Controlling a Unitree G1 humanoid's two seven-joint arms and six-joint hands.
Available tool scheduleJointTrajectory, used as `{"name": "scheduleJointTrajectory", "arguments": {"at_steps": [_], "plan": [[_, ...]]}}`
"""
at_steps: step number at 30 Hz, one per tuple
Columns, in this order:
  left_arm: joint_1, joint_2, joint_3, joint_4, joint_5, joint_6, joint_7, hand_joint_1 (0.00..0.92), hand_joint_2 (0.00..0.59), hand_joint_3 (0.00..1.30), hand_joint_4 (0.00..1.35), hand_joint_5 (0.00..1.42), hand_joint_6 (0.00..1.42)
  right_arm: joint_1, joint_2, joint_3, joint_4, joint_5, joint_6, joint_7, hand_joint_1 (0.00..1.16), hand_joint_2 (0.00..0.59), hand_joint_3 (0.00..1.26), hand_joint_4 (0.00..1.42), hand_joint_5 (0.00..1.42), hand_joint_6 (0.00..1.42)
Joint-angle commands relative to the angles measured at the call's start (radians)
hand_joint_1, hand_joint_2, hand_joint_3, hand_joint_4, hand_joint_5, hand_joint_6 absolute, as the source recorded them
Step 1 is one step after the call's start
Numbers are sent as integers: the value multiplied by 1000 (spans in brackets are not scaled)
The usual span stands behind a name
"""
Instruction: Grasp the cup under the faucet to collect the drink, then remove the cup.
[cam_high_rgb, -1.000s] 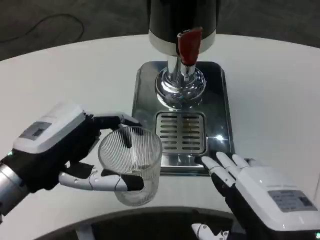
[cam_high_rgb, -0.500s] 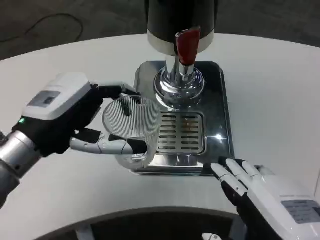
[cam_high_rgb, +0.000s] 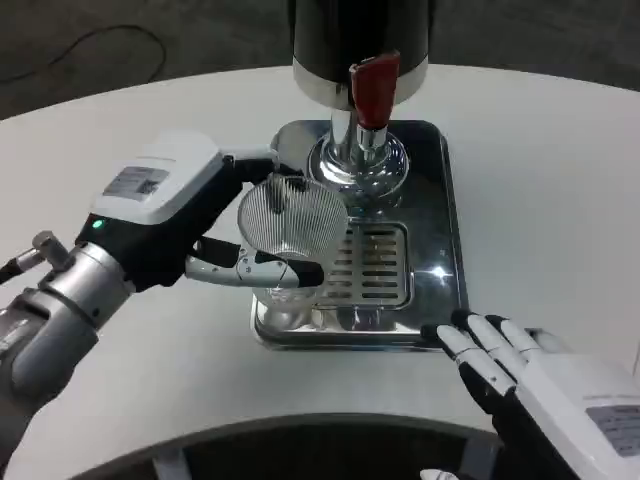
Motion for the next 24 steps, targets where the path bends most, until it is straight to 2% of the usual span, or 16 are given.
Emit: {"name": "scheduleJointTrajectory", "arguments": {"at_steps": [1, 9, 22, 24], "plan": [[-33, -22, -29, 27, 43, 14, 96, 451, 190, 1037, 1283, 1424, 1424, 20, 22, -37, -16, 35, -44, -5, 291, 438, 85, 0, 0, 0], [-90, -74, -88, 98, 107, 61, 205, 451, 190, 1035, 1283, 1424, 1424, 16, 39, -111, -16, 85, -80, 14, 291, 438, 85, 0, 0, 0], [-205, -141, -186, 292, 148, 106, 350, 451, 190, 1027, 1283, 1424, 1424, 38, 65, -177, -16, 143, -134, 24, 291, 438, 85, 0, 0, 0], [-213, -162, -191, 313, 142, 115, 374, 451, 191, 1027, 1283, 1424, 1424, 40, 67, -194, -16, 158, -145, 24, 291, 438, 85, 0, 0, 0]]}}
